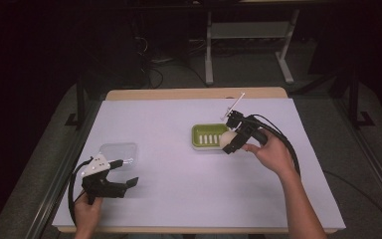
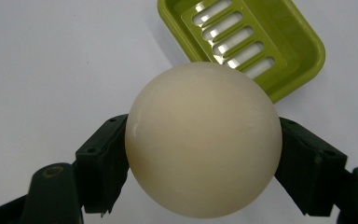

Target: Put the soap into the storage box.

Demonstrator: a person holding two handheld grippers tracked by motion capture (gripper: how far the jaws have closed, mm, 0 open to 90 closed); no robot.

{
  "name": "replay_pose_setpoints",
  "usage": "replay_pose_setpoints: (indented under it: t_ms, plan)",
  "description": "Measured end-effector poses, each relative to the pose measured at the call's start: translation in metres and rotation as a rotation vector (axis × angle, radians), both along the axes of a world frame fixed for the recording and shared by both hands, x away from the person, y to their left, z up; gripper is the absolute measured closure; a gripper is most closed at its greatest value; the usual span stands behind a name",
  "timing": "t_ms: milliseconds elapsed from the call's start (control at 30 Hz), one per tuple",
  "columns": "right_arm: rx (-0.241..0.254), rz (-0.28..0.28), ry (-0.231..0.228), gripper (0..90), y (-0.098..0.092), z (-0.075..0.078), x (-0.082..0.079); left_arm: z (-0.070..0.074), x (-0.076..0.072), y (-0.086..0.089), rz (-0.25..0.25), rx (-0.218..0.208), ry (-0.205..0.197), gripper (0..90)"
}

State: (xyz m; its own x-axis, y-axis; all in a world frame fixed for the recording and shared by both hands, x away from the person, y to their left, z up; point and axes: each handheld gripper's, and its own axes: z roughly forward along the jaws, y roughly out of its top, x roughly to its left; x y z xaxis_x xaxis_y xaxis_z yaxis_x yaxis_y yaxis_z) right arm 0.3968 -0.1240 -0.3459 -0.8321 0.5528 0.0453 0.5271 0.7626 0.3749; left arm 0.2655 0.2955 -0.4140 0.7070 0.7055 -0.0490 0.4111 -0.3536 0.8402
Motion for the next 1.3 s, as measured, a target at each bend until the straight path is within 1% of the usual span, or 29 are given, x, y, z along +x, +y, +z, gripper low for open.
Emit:
replay_pose_setpoints:
  t_ms: [333,500,567,667,700,800,833,867,933,967,1000,1033,1067,1167,1300]
  plan:
    - [-0.009,0.017,-0.010,23.4,0.017,0.011,0.011,0.000,0.000,0.001,0.004,-0.003,0.000,12.9]
    - [-0.027,0.024,-0.011,23.4,0.027,0.013,0.019,0.000,0.000,0.002,0.007,-0.009,0.000,12.9]
    - [-0.027,0.025,-0.013,23.4,0.030,0.012,0.022,0.000,0.000,0.002,0.005,-0.009,0.000,12.9]
    - [-0.022,0.017,-0.003,23.4,0.033,0.011,0.028,0.000,0.000,0.002,0.005,-0.011,-0.001,12.9]
    - [-0.028,0.015,-0.004,23.4,0.034,0.010,0.030,0.000,0.000,0.002,0.004,-0.007,-0.002,12.9]
    - [-0.029,0.009,-0.009,23.4,0.037,0.008,0.036,0.000,0.000,0.002,0.007,-0.014,0.001,12.9]
    - [-0.024,0.002,-0.005,23.4,0.037,0.007,0.037,0.000,0.000,0.001,0.010,-0.017,0.005,12.9]
    - [-0.027,0.000,-0.012,23.5,0.038,0.006,0.039,0.000,0.000,0.002,0.004,-0.008,0.001,12.9]
    - [-0.026,-0.014,-0.013,23.4,0.037,0.003,0.043,0.000,0.000,0.002,0.005,-0.010,0.001,12.9]
    - [-0.022,-0.021,-0.008,23.4,0.038,0.003,0.044,0.000,0.000,0.002,0.003,-0.011,0.001,12.9]
    - [-0.021,-0.030,-0.011,23.4,0.038,0.002,0.045,0.000,0.000,0.002,0.003,-0.009,0.001,12.9]
    - [-0.022,-0.027,-0.012,23.4,0.038,0.001,0.046,0.000,0.000,0.002,0.004,-0.010,0.000,12.9]
    - [-0.022,-0.038,-0.014,23.4,0.038,0.000,0.047,0.000,0.000,0.002,0.005,-0.011,0.002,12.9]
    - [-0.021,-0.039,-0.008,23.4,0.040,-0.002,0.050,0.000,0.000,0.001,0.005,-0.014,0.004,12.9]
    - [-0.024,-0.055,-0.016,23.4,0.043,-0.007,0.053,0.000,0.000,0.001,0.009,-0.020,-0.002,12.9]
